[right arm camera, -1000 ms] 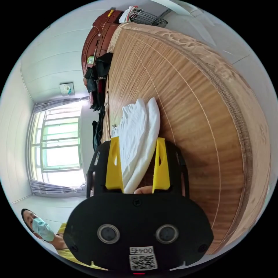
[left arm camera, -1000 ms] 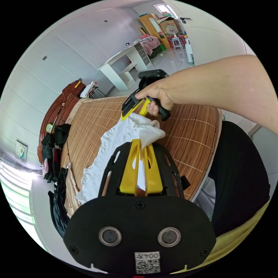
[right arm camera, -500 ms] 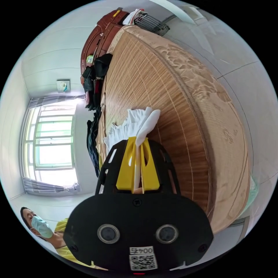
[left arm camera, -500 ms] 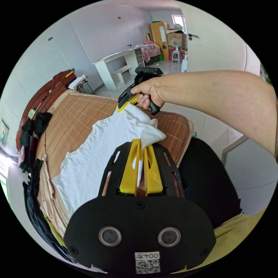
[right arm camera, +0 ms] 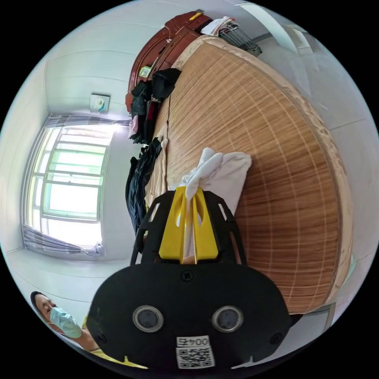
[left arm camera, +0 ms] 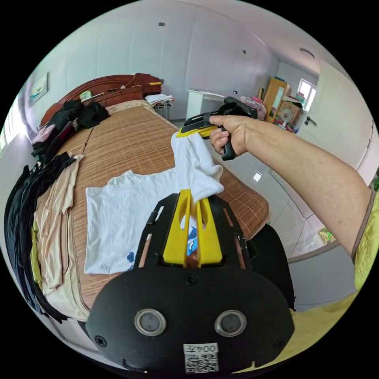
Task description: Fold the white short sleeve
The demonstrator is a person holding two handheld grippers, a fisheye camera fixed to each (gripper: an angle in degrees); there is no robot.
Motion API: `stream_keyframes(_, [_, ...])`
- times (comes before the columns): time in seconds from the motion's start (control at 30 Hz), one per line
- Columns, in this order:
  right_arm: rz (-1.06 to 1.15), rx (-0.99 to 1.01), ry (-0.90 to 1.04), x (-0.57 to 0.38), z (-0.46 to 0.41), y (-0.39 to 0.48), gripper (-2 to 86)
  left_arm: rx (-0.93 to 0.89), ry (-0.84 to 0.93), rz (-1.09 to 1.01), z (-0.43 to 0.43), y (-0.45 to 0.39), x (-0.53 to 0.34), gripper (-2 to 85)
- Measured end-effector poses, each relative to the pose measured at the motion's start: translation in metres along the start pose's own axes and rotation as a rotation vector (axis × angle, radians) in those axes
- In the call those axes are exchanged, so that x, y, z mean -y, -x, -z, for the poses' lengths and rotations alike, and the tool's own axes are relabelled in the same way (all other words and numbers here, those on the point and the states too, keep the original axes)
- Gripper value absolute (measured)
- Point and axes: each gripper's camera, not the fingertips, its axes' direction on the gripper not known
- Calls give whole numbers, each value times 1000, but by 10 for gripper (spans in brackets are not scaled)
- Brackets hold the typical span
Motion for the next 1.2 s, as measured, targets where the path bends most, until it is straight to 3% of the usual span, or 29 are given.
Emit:
stream_keyframes(0.23, [84,-120,65,38,-66,133,37,-41,4,250,73,172,23,0])
stream_keyframes(0.57, [136,-313,89,61,-130,252,37,-178,14,604,135,381,26,-1])
stream_keyframes(0.83, [160,-418,115,73,-150,317,39,-286,5,820,166,491,12,-1])
stream_keyframes(1.2, [179,-371,187,90,-118,380,64,-346,-10,1045,222,591,7,16])
